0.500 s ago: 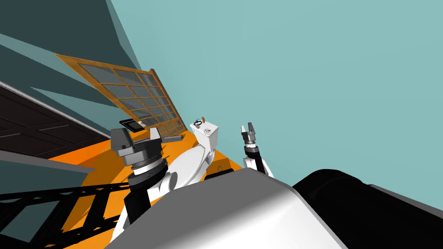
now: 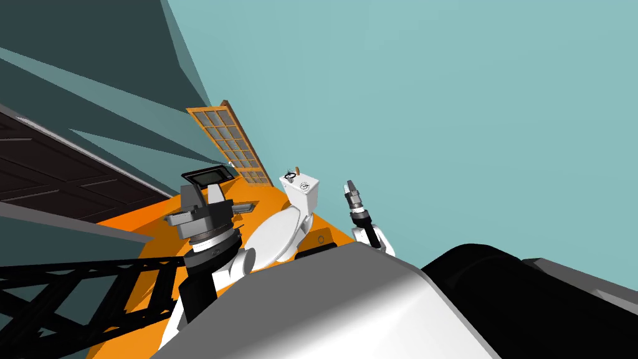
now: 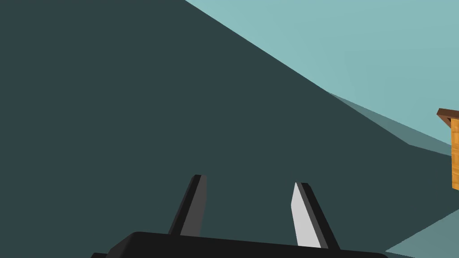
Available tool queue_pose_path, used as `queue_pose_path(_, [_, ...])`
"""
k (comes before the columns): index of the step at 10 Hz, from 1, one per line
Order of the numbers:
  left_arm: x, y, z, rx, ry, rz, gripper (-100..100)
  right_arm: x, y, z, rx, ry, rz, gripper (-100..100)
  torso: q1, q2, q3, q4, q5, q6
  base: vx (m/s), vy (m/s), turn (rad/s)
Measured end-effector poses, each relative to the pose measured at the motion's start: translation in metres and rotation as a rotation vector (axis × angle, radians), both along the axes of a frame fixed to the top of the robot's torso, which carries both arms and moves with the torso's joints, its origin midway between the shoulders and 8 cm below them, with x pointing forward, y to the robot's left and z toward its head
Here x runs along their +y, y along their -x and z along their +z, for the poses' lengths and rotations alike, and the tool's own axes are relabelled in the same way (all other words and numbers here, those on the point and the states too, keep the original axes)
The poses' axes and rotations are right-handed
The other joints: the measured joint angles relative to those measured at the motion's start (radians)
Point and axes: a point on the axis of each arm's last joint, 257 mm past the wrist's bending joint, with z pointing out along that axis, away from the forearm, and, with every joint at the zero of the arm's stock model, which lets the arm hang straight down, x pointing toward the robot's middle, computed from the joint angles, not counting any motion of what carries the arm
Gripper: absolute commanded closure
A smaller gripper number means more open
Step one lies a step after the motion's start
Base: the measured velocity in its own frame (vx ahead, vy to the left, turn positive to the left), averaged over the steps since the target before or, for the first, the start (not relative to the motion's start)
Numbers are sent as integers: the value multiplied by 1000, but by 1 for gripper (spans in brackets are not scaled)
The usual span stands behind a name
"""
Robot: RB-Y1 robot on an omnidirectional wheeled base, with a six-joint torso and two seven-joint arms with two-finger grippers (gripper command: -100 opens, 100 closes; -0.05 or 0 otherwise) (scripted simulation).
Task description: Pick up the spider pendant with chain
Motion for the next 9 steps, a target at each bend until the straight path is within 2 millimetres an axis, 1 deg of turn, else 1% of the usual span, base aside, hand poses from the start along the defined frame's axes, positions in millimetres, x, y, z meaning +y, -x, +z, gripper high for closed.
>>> queue_pose_path(1, [0,0,0,0,0,0,0,1,-10,-8,33,51,-9,-100,0,0,0,0,0,0,-69,182,45])
queue_pose_path(2, [0,0,0,0,0,0,0,-2,-18,-22,76,103,-23,-100,0,0,0,0,0,0,-38,130,1])
queue_pose_path(4, [0,0,0,0,0,0,0,0,-26,-44,126,165,-38,-100,-4,-2,-1,0,-1,0,-46,140,34])
queue_pose_path(5, [0,0,0,0,0,0,0,-2,-34,-62,164,221,-52,-100,-2,-2,-1,0,0,0,-27,122,6])
queue_pose_path(6, [0,0,0,0,0,0,0,-4,-38,-68,183,249,-60,-100,-4,-3,-1,0,0,0,-51,136,37])
queue_pose_path(7, [0,0,0,0,0,0,0,-8,-45,-78,212,291,-72,-100,-3,-2,-1,0,-1,0,-59,185,39])
queue_pose_path(8, [0,0,0,0,0,0,0,-14,-55,-95,253,345,-90,-100,-1,-2,-1,0,0,0,-51,135,4])
queue_pose_path(9, [0,0,0,0,0,0,0,-15,-56,-104,275,376,-100,-100,-3,-1,-1,0,0,0,-69,124,30])
